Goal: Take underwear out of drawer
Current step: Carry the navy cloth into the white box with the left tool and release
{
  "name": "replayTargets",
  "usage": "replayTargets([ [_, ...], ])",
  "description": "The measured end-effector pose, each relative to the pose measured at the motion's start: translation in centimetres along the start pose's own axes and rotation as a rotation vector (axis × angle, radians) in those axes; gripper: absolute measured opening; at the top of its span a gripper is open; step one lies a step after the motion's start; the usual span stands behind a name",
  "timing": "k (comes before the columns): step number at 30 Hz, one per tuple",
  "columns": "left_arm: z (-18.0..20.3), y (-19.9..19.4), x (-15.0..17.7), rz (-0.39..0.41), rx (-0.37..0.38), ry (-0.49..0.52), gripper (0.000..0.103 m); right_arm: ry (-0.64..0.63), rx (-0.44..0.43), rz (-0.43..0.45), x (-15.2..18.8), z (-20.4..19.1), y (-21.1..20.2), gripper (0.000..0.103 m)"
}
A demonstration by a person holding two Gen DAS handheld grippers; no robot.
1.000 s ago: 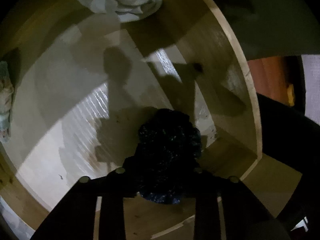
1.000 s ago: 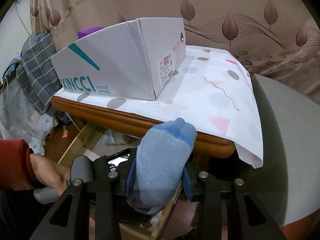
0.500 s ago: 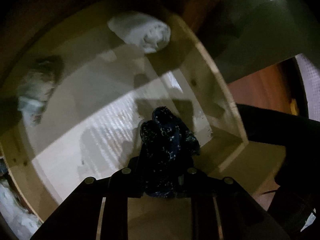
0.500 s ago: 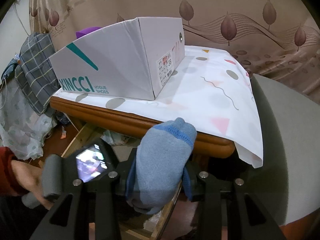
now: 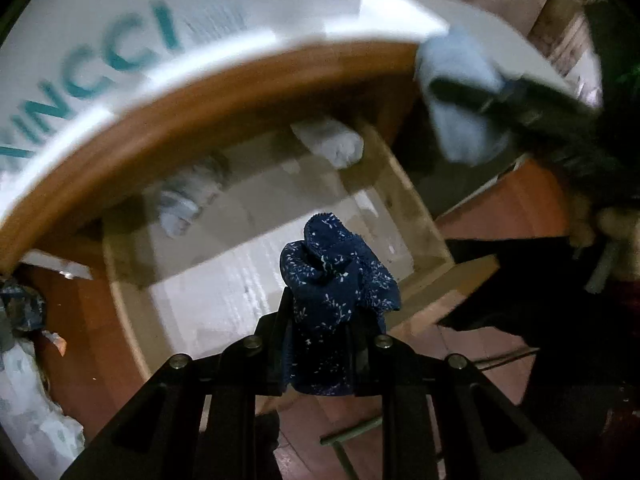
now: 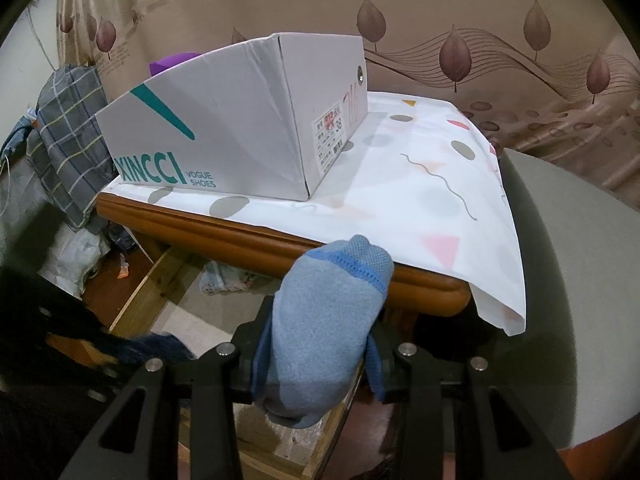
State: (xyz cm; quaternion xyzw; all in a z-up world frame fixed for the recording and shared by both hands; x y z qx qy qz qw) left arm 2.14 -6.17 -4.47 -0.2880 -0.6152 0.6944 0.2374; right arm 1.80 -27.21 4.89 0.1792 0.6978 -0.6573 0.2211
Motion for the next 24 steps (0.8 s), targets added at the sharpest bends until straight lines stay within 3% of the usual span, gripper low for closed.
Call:
replayTargets([
  [6,-1.1,-9.9,1.8,0.136,-0.015,-0.023,0.018,0.006,0.0,-0.003,0.0,0.0,0.0,0.039],
  [13,-3.1,-21.0,1.2,0.332,-0.03,-0.073,0.018,0.005,-0.008,-0.006,0.1,-0.2,-0.3,0.039],
  [16,-4.1,-24.9,-0.2,0.414,-0.097,-0.08,0.018,-0.003,-0.009,-0.005,0.1,-0.5,-0.4,0.039],
  [20,-5.9,-27.6,-2.9,0.464,-0.185,-0.098,0.018,-0.005,-0.008,-0.006,0.3,-0.7,-0.4,0.039],
  [24,-8.8,-27.0,-6.7,0.451,-0.23,-0.145,0.018,0.002,-0.015,0.0,0.2,-0.7,-0.5,0.039],
])
Point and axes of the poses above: each gripper's, at about its wrist camera, not at the fingertips, and y roughly the way its jaws point, z to its right, x to its underside, the point moved 4 cm from there along y, roughly the way its jaws point, and after that the axes turned 13 degrees about -z, right-handed, at the moved point
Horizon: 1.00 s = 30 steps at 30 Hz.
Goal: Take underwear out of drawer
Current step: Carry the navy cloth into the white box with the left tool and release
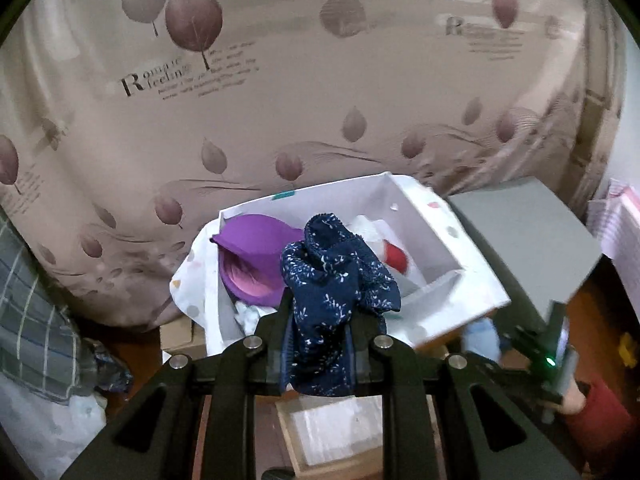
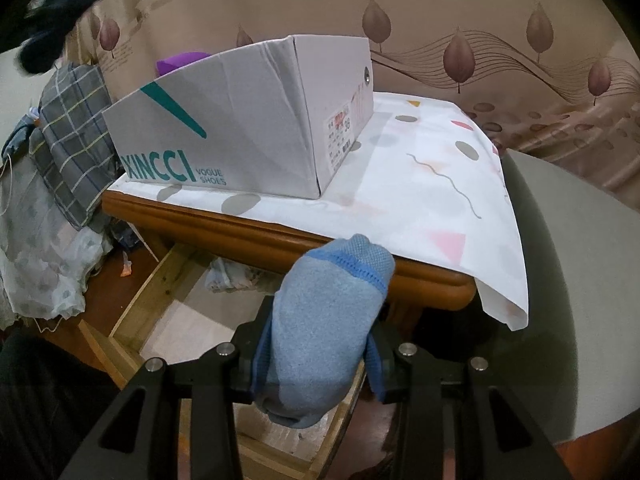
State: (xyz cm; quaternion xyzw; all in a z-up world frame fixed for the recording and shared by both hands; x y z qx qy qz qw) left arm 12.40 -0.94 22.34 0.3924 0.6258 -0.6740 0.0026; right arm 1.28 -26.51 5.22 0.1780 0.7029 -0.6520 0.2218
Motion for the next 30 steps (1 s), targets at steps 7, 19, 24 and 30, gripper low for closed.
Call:
replayTargets([
  [7,-3.1,7.2,-3.2,-0.051,-0.026,-0.121,0.018,0.004,-0.021,0.02,-0.2,-0.1,-0.5,0.039],
  [19,-5.2,15.8,-2.5,-0.185,-0.02,-0.213,0.019,0.013,-0.042,0.031,-0.6,-0.1,-0.7,0.039],
  [24,-5.1,16.2,-2.1,-0.183,-0.026,-0.213,0.027,0.011,-0.038,0.03,-0.7,-0.3,-0.7,0.039],
  [30,-4.4,14.8,-1.6,-0.114,-0.026,-0.222,0.054,0.001,-0.014,0.07,-1.2,-0.7,-1.4,0.039],
])
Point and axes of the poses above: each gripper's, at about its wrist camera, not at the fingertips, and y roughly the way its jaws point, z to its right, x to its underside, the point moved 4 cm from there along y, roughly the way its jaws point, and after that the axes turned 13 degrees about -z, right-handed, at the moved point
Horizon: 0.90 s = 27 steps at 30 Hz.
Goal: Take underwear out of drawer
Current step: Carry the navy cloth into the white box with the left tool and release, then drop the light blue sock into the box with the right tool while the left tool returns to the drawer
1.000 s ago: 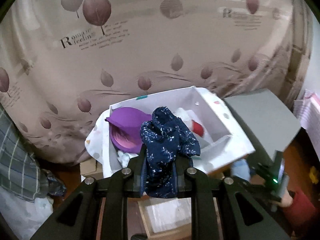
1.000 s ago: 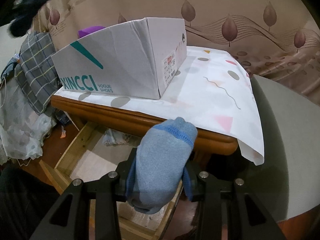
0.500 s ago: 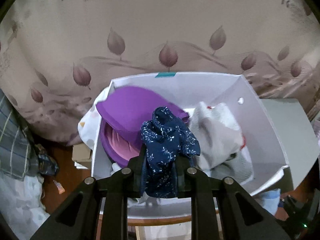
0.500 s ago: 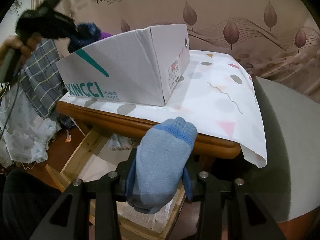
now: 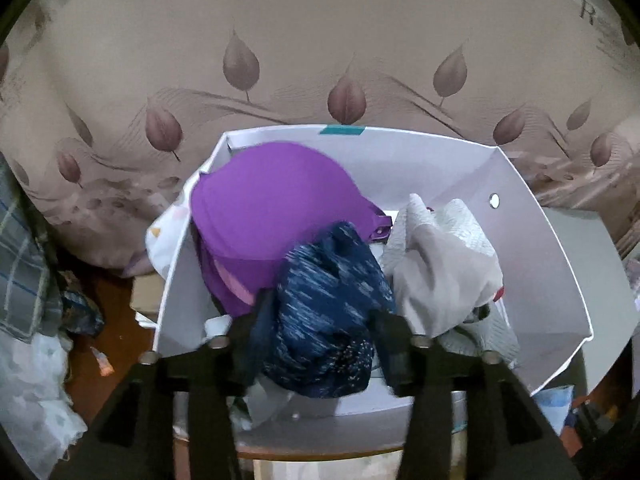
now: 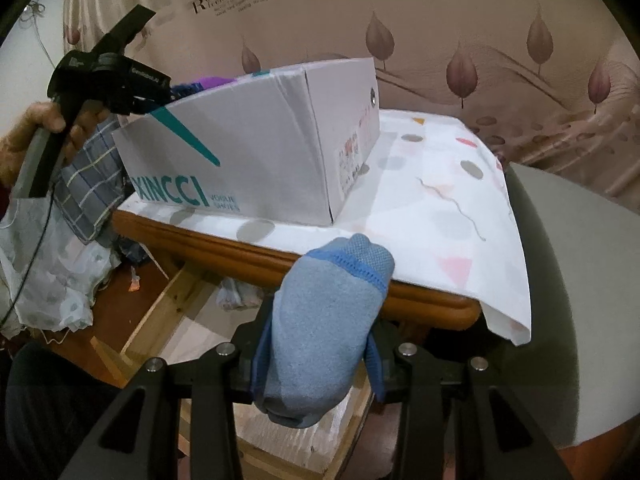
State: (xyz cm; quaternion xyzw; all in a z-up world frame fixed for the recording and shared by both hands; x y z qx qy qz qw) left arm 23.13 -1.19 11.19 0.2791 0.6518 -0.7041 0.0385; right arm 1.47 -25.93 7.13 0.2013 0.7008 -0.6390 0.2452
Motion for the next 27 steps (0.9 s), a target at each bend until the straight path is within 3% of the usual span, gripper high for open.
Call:
replayTargets([
  [4,1.0,-2.6,1.4,0.097,-0.043,0.059,0.062,0.02,0.036,0.026,-1.4,-0.1,-1.4,0.039],
  [7,1.0,-3.9,2.7,0.127,-0.055,0.074,0.065,0.033,0.027,0.061,-3.1,-0.6,-3.5,0.039],
  [16,-2.8,-6.4,8.2,0.164,-0.052,-0.028,0.07,-0.072,0.076,0.132,-10.7,-4.4,-9.3,0.04],
  [18,-4.0,-6.9,9.7,0.178,-0.088,-0.056,0.076,-0.084,0.062,0.121,-12.5,-5.3,-9.5,0.04],
  [22,-5.9,-6.6,12.4,0.185,-0.16,-0.082,0.077,-0.085,0.053,0.074,-15.8,-6.5,-8.2,0.04],
  [27,-7.8,-4.0,14.7,0.142,-0.174,-0.134,0.077,-0.069,0.078,-0.022,-19.1,-7.0,-3.8,0.04],
])
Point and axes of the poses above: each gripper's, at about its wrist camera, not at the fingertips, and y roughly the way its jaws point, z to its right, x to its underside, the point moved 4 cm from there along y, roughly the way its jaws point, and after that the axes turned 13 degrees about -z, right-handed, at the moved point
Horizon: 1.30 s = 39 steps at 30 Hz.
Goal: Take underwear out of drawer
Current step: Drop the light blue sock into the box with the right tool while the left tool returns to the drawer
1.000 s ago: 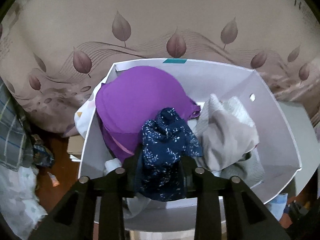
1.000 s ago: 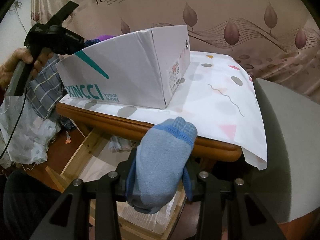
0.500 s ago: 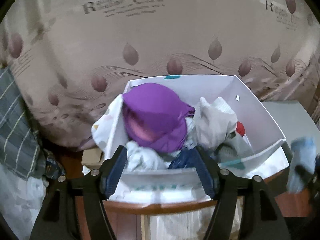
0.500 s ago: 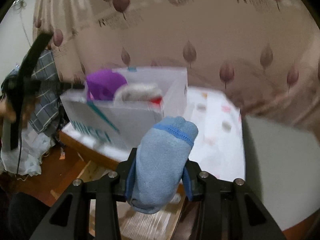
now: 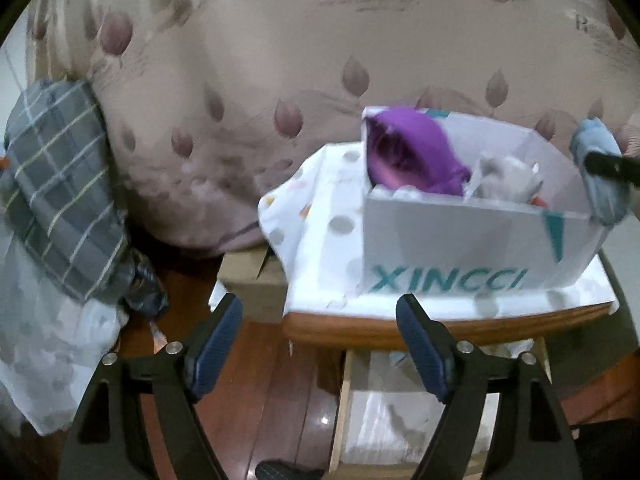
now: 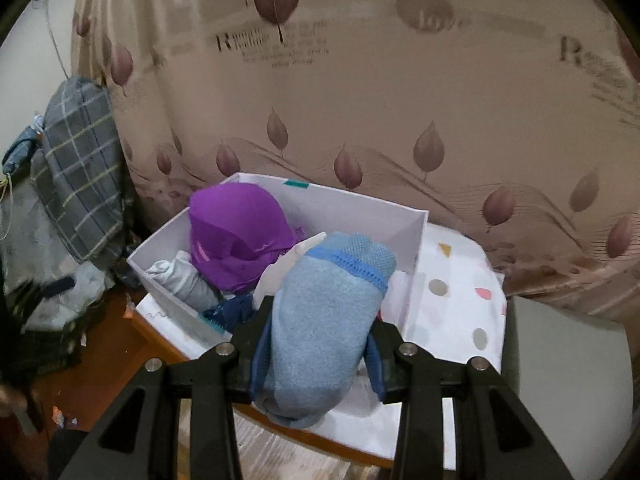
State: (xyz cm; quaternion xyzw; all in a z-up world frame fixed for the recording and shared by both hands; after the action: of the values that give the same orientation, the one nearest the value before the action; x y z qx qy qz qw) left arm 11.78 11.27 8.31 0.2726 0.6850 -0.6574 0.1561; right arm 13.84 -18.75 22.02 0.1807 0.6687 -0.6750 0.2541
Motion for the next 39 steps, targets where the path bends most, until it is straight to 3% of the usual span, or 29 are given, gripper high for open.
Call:
replayTargets([
  [5,-0.2,3.5,2.3,-0.046,-0.043,0.002,0.077,0.027,-0.006,-0.065,-1.4,-0.1,3.3,0.04],
  [8,0.5,5.4,3.0,-0.064,-0.093,0.04,0.077,0.03,0.045,-0.092,-2.1,0.0,4.8,0.04],
  [13,2.0,7.2,3.7,-0.08,-0.039,0.072,0.077,0.035,0.123,-0.169,-2.2,0.7,7.9,0.04],
  [16,3.0,8.1,4.3,-0.081,-0.018,0.103,0.078,0.049,0.125,-0.225,-1.7,1.4,9.4,0.04],
  [21,5.0,9.9,5.4,-0.125,0.007,0.136,0.078,-0.012,0.187,-0.216,-1.6,0.7,9.8,0.048],
  [26,5.5,11.4,6.4,-0.158,0.007,0.143,0.078,-0.02,0.22,-0.147,-1.8,0.6,8.9,0.055],
  [33,5.7,12.3,7.3,-0.181,0.001,0.149,0.078,-0.08,0.271,0.036,-1.5,-0.6,3.0,0.059],
  [36,6.1,12.6,7.7,-0.192,-0.022,0.179,0.078,-0.152,0.273,0.095,0.7,-2.0,0.1,0.06],
  [39,6.6,12.7,8.0,-0.194,-0.022,0.205,0.078,-0.232,0.27,0.096,4.5,-3.5,-1.4,0.061],
])
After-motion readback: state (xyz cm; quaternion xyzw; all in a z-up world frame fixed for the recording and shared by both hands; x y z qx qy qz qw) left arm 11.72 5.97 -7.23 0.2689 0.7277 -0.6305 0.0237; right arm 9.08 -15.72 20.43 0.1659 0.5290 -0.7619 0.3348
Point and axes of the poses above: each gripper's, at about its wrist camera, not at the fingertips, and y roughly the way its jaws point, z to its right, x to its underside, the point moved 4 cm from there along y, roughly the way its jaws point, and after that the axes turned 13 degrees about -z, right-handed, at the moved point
